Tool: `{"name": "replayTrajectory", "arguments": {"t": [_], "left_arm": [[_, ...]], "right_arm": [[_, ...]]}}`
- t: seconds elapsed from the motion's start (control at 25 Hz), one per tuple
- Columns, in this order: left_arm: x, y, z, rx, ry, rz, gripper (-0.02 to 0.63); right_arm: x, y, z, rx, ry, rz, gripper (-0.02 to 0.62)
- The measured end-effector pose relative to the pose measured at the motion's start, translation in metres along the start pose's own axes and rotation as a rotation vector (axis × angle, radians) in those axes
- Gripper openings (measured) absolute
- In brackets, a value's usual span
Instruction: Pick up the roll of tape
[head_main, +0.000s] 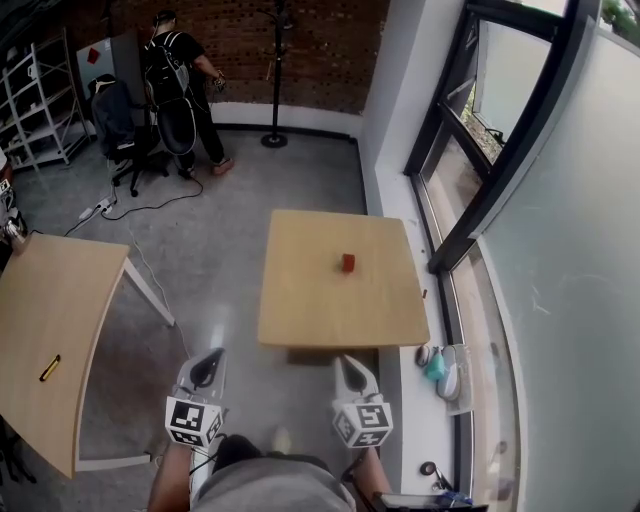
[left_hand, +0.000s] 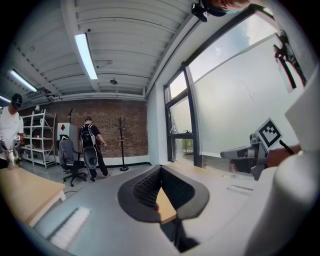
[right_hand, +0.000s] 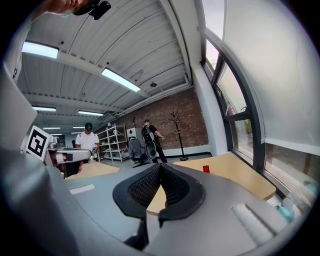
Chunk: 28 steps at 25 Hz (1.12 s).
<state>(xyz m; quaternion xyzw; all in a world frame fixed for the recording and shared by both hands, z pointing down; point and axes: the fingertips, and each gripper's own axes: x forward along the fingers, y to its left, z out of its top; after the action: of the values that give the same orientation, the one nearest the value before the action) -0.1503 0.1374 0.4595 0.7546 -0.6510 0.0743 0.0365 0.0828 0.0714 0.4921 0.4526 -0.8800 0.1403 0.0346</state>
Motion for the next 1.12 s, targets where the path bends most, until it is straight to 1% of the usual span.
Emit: {"name": "replayTrajectory", "arguments": {"t": [0.2, 0.48, 0.72, 0.88, 1.0, 1.12], "left_arm": [[0.021, -0.011, 0.001, 0.02, 0.018, -0.024, 0.0], [0.043, -0.014, 0.004, 0.03, 0.03, -0.065, 0.0], [0.071, -0.006, 0.003, 0.024, 0.033, -0.106, 0.0], [0.089, 0.003, 0.002, 0.038, 0.032, -0.135, 0.0], [0.103, 0.006, -0.001, 0.028, 0.039, -0.162, 0.0], [0.121, 0.006, -0.001, 0.026, 0.046, -0.195, 0.0]], "right_arm": [[0.008, -0.018, 0.001, 0.014, 0.008, -0.009, 0.014], [0.017, -0.026, 0.003, 0.035, 0.006, -0.025, 0.014], [0.032, -0.037, 0.001, 0.043, 0.006, -0.07, 0.014], [0.045, -0.036, -0.002, 0.033, 0.017, -0.086, 0.014], [0.054, -0.035, -0.002, 0.019, 0.026, -0.097, 0.015], [0.063, -0.042, -0.003, 0.026, 0.026, -0.125, 0.014]]}}
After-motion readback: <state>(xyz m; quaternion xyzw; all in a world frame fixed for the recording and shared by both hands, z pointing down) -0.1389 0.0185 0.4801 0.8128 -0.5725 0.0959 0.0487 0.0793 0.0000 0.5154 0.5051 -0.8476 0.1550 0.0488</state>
